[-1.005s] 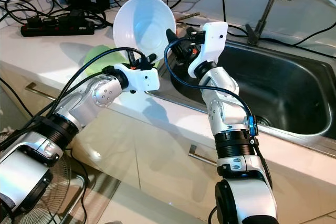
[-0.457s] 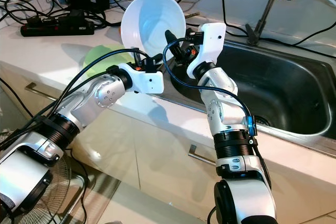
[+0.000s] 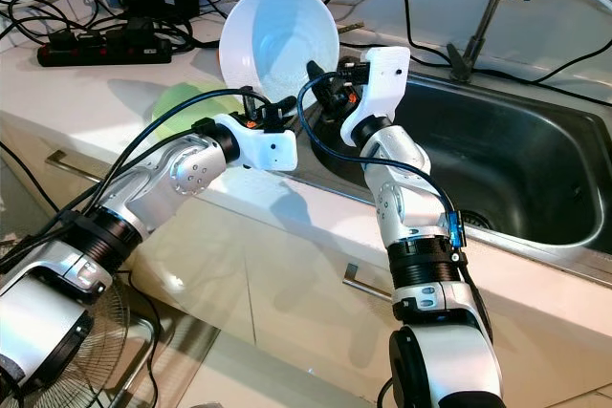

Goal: Kitchen organization

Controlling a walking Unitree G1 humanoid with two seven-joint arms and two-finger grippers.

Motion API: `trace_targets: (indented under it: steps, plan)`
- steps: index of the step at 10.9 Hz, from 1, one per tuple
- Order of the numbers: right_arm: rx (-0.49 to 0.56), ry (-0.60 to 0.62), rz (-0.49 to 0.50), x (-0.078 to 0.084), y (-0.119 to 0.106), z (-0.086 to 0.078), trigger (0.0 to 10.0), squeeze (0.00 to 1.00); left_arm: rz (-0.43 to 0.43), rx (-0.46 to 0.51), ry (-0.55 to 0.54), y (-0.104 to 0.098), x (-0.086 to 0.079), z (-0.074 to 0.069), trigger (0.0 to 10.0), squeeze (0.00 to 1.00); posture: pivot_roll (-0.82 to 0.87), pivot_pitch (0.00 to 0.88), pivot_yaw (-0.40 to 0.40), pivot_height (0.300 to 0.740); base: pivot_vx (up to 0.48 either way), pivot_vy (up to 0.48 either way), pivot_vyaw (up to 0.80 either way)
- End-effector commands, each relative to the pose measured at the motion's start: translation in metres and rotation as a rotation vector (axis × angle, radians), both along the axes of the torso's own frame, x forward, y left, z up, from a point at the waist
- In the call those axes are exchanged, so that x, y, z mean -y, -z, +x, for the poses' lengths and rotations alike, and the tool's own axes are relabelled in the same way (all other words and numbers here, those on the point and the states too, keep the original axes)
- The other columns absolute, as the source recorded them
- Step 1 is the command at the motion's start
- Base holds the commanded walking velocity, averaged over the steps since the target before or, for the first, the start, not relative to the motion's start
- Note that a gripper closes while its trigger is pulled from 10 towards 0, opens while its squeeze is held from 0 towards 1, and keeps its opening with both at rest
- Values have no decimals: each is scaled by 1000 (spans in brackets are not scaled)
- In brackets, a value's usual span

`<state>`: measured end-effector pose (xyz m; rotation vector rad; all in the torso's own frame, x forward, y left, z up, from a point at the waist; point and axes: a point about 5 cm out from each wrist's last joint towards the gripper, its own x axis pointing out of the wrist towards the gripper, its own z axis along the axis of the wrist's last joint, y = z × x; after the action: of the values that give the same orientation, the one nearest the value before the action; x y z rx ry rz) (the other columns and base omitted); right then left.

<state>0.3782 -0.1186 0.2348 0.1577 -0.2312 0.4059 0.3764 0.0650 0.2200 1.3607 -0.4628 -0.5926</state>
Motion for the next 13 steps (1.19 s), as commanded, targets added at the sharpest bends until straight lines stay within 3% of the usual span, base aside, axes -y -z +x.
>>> trace_targets:
  steps: [1, 7, 8, 13]
  plan:
    - [-8, 13, -4, 1, -3, 3, 0, 0, 8, 35, 40, -7, 5, -4, 10000, 0, 203, 8, -25, 740, 0, 0, 0]
    - [-18, 9, -5, -1, -1, 4, 0, 0, 55, 79, 53, -7, 6, -6, 10000, 0, 203, 10, -26, 740, 0, 0, 0]
    - [-21, 9, -7, -1, -1, 4, 0, 0, 55, 87, 50, -9, 6, -6, 10000, 1000, 203, 10, -26, 740, 0, 0, 0]
    - [-43, 54, 7, 1, 3, 6, 0, 0, 7, 122, 72, -18, 9, -8, 10000, 1000, 206, 10, -25, 740, 0, 0, 0]
